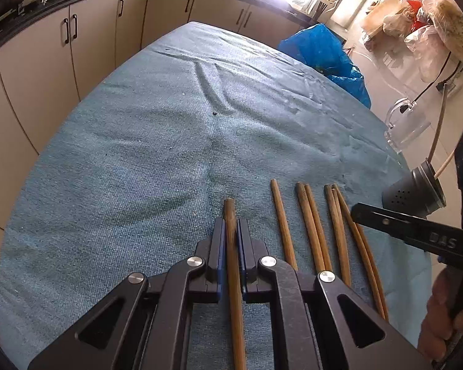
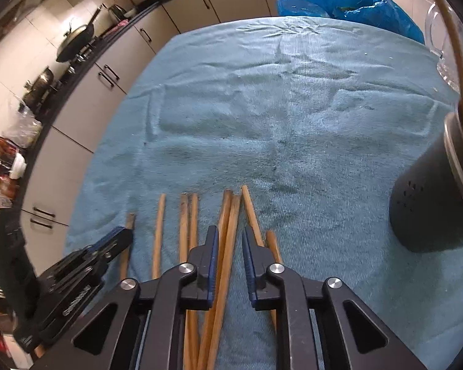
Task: Organize utensils
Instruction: 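Lift the grasped chopstick upright off the towel, then carry the upright chopstick over the black cup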
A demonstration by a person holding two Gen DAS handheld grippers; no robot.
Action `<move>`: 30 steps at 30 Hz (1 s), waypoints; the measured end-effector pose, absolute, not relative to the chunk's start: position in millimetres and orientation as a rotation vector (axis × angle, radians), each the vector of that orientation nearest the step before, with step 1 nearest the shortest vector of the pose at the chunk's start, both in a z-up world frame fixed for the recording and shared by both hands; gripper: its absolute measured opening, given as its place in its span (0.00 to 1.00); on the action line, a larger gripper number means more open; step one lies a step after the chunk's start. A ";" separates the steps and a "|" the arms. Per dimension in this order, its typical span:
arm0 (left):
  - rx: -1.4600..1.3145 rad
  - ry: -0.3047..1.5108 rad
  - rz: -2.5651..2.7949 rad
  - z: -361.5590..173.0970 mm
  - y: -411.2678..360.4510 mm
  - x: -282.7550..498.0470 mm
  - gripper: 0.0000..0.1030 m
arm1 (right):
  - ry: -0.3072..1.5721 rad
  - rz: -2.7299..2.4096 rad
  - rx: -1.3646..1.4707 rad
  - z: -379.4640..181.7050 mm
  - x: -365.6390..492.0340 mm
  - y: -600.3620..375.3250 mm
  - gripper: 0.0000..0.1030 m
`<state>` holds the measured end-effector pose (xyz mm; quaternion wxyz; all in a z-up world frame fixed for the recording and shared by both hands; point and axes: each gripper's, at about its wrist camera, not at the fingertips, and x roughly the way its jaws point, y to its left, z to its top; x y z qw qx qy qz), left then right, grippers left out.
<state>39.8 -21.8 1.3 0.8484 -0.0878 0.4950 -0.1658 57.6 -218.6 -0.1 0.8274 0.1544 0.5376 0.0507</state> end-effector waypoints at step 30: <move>-0.198 0.921 -0.342 70.3 -25.3 16.5 0.07 | 0.852 0.139 0.319 71.0 20.8 -224.9 0.08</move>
